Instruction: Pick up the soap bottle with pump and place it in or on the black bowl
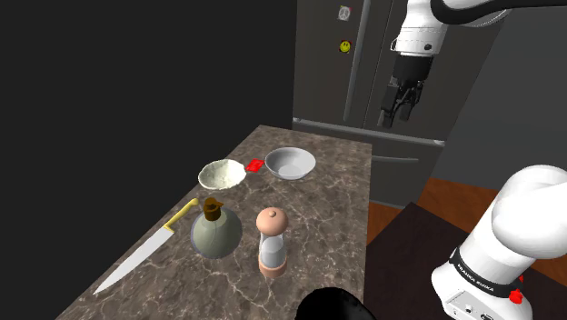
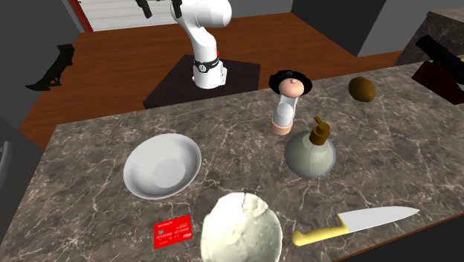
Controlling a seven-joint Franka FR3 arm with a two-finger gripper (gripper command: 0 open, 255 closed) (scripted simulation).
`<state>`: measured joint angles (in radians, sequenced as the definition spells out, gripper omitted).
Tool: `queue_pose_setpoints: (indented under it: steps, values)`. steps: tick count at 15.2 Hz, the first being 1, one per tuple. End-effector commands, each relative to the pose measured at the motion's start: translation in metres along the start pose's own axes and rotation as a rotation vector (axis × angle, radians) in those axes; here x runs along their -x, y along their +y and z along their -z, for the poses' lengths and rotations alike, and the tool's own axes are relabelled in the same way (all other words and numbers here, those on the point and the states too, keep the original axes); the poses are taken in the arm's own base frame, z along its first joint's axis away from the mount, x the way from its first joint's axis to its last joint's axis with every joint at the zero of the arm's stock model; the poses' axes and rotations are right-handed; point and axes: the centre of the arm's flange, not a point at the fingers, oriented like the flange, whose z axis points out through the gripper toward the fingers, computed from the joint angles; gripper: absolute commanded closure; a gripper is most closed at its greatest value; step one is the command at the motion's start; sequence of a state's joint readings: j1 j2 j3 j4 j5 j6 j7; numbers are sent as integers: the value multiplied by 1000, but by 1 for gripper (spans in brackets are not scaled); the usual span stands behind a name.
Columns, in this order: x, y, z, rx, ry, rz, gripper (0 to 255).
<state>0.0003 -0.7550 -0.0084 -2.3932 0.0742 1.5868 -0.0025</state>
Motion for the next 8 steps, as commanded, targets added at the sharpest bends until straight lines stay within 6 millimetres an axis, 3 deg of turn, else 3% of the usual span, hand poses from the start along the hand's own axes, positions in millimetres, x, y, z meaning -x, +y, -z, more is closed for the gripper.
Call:
queue_pose_setpoints:
  steps: [1,8]
  values:
    - [0,0,0,0,0,0,0]
    - [-29,-86,-26,18,14,0,0]
